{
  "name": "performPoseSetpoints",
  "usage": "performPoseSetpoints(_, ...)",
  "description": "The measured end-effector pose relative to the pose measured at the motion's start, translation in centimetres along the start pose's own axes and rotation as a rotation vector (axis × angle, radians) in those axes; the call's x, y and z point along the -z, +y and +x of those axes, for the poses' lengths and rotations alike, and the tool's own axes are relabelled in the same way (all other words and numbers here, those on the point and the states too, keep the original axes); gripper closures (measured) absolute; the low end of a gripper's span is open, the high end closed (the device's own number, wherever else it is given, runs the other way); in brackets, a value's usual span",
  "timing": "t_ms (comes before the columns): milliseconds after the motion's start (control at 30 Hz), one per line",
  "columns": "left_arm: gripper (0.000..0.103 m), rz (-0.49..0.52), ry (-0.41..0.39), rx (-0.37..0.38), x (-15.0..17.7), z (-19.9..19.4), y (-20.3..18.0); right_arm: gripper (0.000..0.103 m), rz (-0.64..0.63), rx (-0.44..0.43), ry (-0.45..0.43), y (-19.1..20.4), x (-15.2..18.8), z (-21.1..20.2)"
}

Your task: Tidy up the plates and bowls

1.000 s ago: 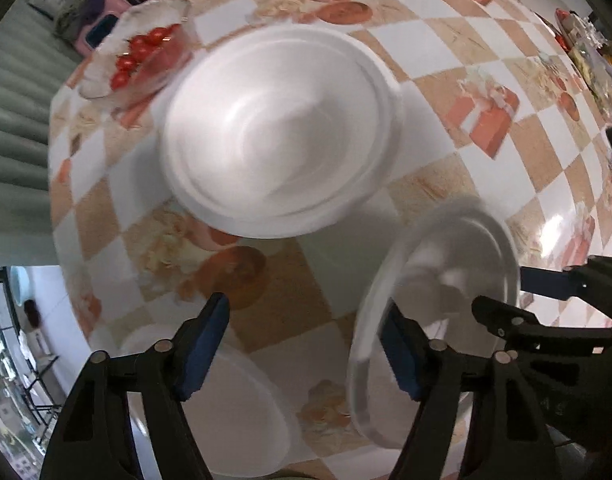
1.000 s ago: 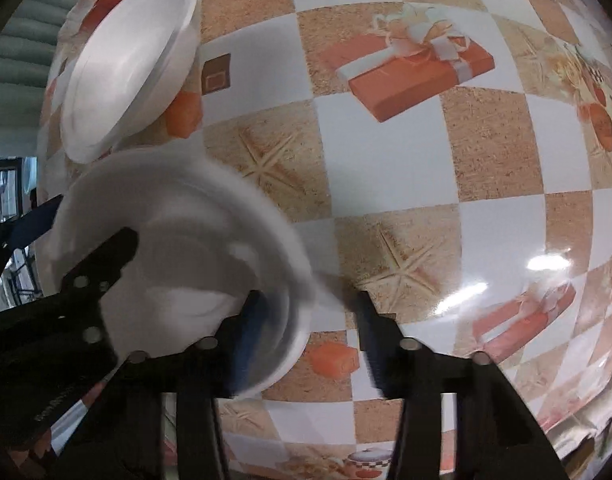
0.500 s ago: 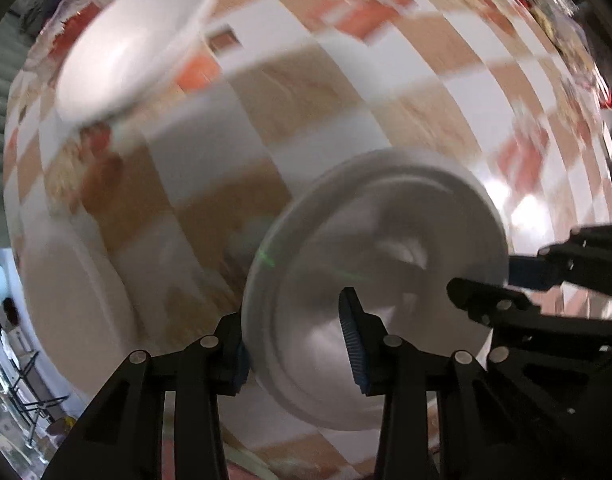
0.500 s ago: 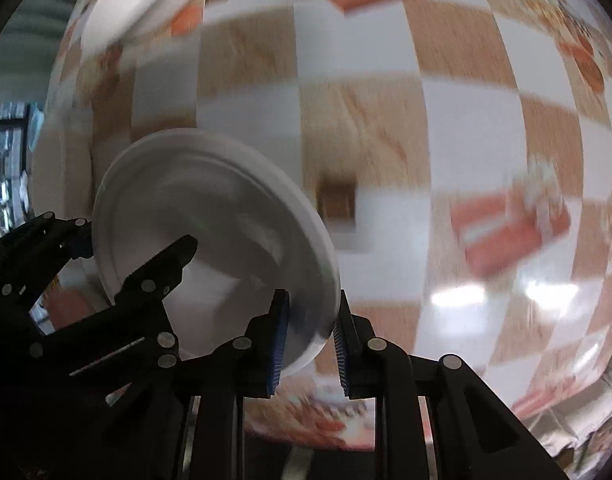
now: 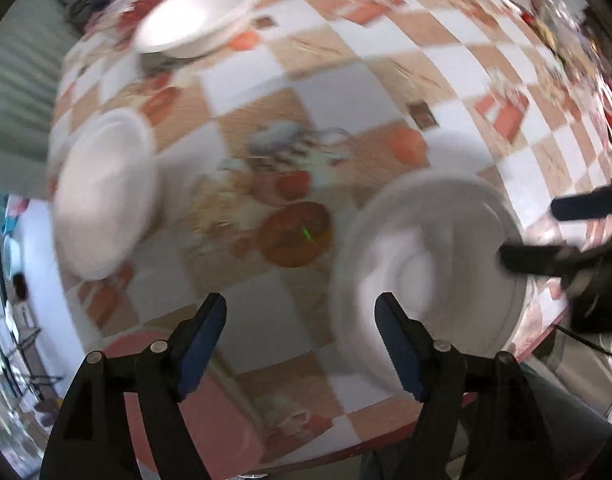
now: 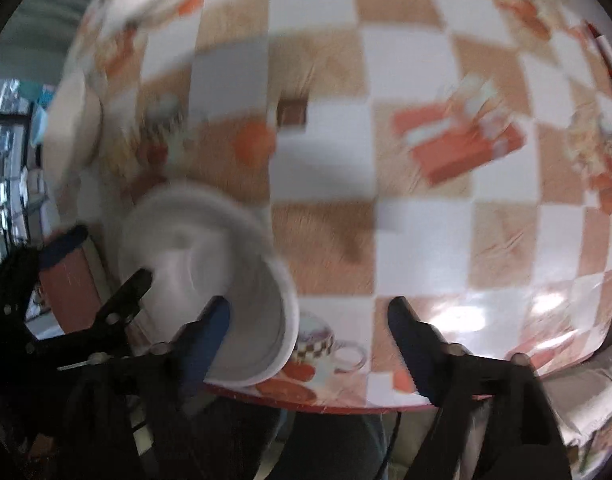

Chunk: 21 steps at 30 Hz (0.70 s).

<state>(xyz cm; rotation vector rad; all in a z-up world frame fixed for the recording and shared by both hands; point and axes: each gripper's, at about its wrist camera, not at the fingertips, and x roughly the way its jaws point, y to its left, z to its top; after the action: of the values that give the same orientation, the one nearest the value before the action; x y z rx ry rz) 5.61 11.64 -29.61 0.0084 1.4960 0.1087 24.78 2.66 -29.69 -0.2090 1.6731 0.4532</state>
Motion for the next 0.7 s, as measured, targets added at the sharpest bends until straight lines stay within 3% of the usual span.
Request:
performPoseSetpoints(133,0.023,-0.117,-0.05,-0.012,-0.6,-2.6,3.6,0.021,-0.001,0.029,-0.053,-0.3,-1.9,-2.4)
performPoseSetpoints(200,0.023,-0.194,-0.068,-0.02,-1.1,-3.5,6.6,0.02,-0.022,0.042,-0.072,1.1,-0.3,-3.5)
performPoseSetpoints(400,0.023,-0.382,-0.08,-0.069,-2.2,-4.6,13.7,0.02,-0.118,0.026,-0.097,6.9,-4.7,-4.5)
performPoseSetpoints(700,0.023,-0.48,-0.008,-0.144,-3.3,-1.6,19.4,0.021,-0.196,-0.018,-0.05,16.6,-8.7,-1.7)
